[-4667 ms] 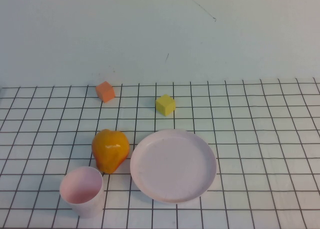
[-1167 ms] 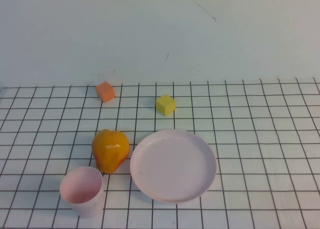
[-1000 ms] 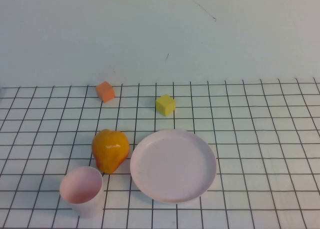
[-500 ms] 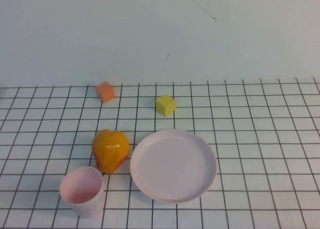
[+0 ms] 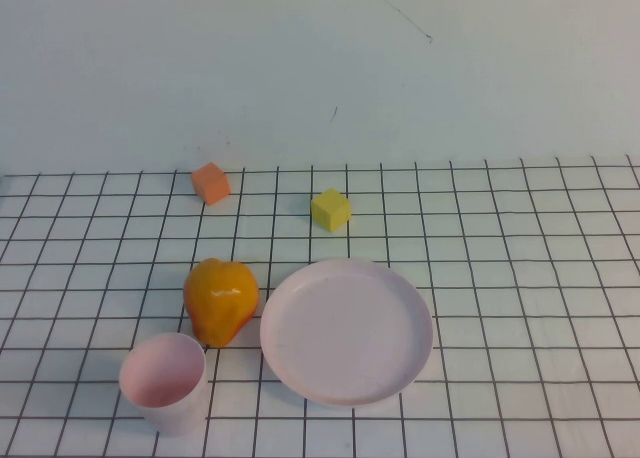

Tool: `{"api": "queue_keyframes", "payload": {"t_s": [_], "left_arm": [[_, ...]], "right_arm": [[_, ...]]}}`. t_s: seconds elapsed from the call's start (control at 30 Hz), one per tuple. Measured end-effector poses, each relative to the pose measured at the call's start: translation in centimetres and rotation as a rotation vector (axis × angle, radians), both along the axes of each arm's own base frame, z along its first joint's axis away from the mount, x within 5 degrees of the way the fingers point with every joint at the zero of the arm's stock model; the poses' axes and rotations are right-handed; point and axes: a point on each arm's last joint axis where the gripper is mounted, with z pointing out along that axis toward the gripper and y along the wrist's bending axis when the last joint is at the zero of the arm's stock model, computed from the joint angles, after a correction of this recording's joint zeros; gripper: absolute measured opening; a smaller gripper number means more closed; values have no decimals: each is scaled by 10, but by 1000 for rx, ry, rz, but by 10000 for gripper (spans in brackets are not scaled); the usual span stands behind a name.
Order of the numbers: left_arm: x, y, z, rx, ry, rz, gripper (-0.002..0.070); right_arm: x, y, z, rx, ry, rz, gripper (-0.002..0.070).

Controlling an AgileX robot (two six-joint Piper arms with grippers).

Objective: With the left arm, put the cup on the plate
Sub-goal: Pick up the cup from the table

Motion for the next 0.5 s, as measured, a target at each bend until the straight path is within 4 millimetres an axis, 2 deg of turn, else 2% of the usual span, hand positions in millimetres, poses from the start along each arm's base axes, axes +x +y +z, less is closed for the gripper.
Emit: {"api": "queue_keyframes", "payload": {"t_s": [0.13, 0.37, 0.5], "left_arm": [[-1, 1, 8, 27, 26, 12, -2], [-24, 15, 74, 100, 216, 165, -2], [-27, 16, 92, 249, 423, 168, -2]], "right_arm": [[0, 0, 0, 0, 0, 0, -2], [0, 0, 0, 0, 0, 0, -2], [0, 0, 0, 0, 0, 0, -2]]}}
